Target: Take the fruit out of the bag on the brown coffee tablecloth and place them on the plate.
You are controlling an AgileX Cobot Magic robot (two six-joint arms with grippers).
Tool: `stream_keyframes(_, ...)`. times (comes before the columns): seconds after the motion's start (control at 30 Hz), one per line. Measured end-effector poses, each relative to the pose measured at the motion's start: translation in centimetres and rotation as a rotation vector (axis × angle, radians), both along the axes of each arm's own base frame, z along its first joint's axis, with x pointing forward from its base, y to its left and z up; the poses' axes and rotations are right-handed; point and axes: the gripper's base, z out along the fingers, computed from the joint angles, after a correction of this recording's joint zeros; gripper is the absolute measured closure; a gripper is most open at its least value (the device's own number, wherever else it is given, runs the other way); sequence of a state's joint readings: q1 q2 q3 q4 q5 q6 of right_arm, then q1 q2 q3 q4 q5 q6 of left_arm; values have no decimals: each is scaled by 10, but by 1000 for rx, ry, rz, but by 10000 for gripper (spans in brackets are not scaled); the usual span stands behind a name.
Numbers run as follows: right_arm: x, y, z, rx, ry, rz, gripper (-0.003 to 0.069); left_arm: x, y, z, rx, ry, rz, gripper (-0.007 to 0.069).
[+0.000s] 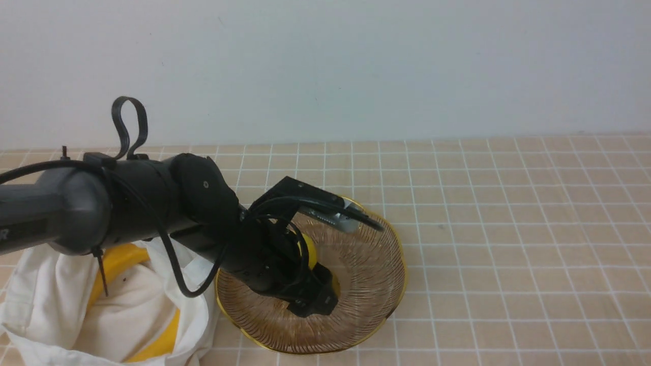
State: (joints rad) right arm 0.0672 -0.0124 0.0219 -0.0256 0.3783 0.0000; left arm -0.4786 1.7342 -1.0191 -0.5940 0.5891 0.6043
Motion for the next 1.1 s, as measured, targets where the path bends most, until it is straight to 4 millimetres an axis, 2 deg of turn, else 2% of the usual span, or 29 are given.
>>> stream_keyframes(0.07, 0, 0, 0, 0, 0, 0, 673, 3, 0, 0, -4, -21, 16, -3)
stream_keyframes(0.17, 0, 0, 0, 0, 0, 0, 673, 4, 0, 0, -7, -31, 28, -54)
stream_keyframes(0.3, 0, 0, 0, 0, 0, 0, 673, 4, 0, 1, -7, -33, 29, -58)
stream_keyframes(0.43, 0, 0, 0, 0, 0, 0, 673, 5, -1, 16, -25, -54, 26, -52)
stream_keyframes(0.5, 0, 0, 0, 0, 0, 0, 673, 4, 1, 38, -51, -66, 45, -11)
stream_keyframes(0.53, 0, 0, 0, 0, 0, 0, 673, 3, 5, 60, -70, -84, 67, 48)
stream_keyframes(0.57, 0, 0, 0, 0, 0, 0, 673, 2, 6, 67, -79, -91, 75, 57)
stream_keyframes(0.6, 0, 0, 0, 0, 0, 0, 673, 0, 11, 81, -87, -110, 89, 102)
stream_keyframes(0.67, 0, 0, 0, 0, 0, 0, 673, -6, 25, 114, -98, -165, 133, 242)
stream_keyframes(0.77, 0, 0, 0, 0, 0, 0, 673, -29, 53, 165, -102, -300, 197, 482)
stream_keyframes(0.83, 0, 0, 0, 0, 0, 0, 673, -52, 76, 195, -90, -404, 243, 580)
stream_keyframes(0.9, 0, 0, 0, 0, 0, 0, 673, -81, 98, 222, -93, -509, 303, 615)
stream_keyframes(0.93, 0, 0, 0, 0, 0, 0, 673, -91, 104, 229, -93, -541, 322, 622)
stream_keyframes(0.97, 0, 0, 0, 0, 0, 0, 673, -113, 116, 241, -114, -600, 359, 626)
stream_keyframes(1.03, 0, 0, 0, 0, 0, 0, 673, -149, 131, 254, -151, -690, 405, 632)
stream_keyframes(1.1, 0, 0, 0, 0, 0, 0, 673, -188, 146, 254, -192, -770, 452, 632)
